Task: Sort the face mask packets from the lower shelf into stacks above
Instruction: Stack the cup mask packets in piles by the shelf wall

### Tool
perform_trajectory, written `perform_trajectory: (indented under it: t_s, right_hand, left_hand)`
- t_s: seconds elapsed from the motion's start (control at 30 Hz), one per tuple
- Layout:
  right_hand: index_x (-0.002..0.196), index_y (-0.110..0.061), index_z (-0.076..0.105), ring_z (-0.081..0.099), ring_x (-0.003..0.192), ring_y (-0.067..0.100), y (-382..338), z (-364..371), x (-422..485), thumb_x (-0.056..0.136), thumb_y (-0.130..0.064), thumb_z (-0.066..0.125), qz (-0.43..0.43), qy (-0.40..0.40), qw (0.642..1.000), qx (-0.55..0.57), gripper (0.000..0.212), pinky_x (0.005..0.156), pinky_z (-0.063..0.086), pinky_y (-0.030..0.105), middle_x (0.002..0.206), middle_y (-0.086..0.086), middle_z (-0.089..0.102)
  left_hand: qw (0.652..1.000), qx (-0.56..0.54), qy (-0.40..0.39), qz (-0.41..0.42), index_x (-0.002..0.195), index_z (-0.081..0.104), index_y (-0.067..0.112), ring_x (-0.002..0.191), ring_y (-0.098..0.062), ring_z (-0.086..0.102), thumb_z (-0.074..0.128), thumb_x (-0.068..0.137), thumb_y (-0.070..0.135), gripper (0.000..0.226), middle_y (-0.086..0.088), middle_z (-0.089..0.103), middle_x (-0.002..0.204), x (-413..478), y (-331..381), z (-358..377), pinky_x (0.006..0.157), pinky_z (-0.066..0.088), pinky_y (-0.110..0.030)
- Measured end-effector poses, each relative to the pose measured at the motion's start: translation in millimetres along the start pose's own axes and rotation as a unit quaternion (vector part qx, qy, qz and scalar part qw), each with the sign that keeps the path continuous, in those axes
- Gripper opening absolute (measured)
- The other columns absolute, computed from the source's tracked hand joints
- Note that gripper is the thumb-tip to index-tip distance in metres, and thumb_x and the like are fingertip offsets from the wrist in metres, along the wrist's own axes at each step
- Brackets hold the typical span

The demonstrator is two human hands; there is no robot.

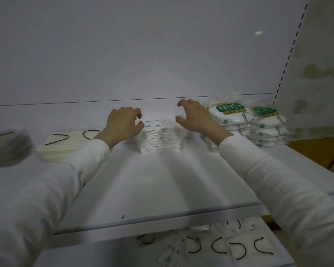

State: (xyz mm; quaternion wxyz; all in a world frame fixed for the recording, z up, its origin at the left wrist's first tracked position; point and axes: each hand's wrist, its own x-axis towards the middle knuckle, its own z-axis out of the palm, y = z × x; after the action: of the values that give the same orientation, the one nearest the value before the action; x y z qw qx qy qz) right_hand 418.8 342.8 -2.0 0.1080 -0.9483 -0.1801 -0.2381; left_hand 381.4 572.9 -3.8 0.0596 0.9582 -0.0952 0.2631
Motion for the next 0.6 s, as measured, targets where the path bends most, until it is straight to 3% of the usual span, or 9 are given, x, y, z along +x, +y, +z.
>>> perform_trajectory:
  t_s: [0.17,0.27,0.47,0.6]
  right_hand:
    - [0.125,-0.017,0.051,0.051,0.112,0.028,-5,-20,-53,0.092,-0.04,0.05,-0.056,0.023,0.998,-0.023,0.041,0.086,0.039,0.036,0.124,0.008,0.056]
    - [0.116,-0.017,0.059,0.054,0.105,0.028,-2,-35,-90,0.092,-0.041,0.05,-0.1,0.043,0.993,-0.039,0.036,0.087,0.041,0.037,0.118,0.007,0.061]
    - [0.105,-0.015,0.065,0.059,0.093,0.027,15,-55,-183,0.089,-0.047,0.044,-0.135,0.065,0.989,0.006,0.042,0.077,0.044,0.035,0.102,0.006,0.067]
    - [0.107,-0.017,0.064,0.06,0.09,0.02,28,-57,-247,0.088,-0.048,0.04,-0.126,0.061,0.988,0.06,0.043,0.071,0.05,0.037,0.095,-0.002,0.067]
  left_hand:
    - [0.988,-0.151,-0.013,0.005,0.103,0.064,0.018,0.093,-0.021,0.059,0.055,0.086,0.026,0.021,0.003,0.066,0.1,-28,54,-6,0.081,0.048,-0.035]
    - [0.982,-0.187,-0.023,0.032,0.104,0.064,0.019,0.088,-0.017,0.06,0.055,0.086,0.025,0.021,0.004,0.065,0.097,-56,86,-8,0.079,0.05,-0.034]
    - [0.953,-0.3,-0.015,0.04,0.093,0.067,0.02,0.079,-0.013,0.064,0.056,0.085,0.018,0.014,0.008,0.066,0.088,-124,135,-6,0.081,0.053,-0.028]
    - [0.926,-0.375,-0.03,0.017,0.088,0.067,0.02,0.069,-0.014,0.068,0.059,0.083,0.011,0.013,0.002,0.07,0.085,-178,166,-3,0.07,0.053,-0.02]
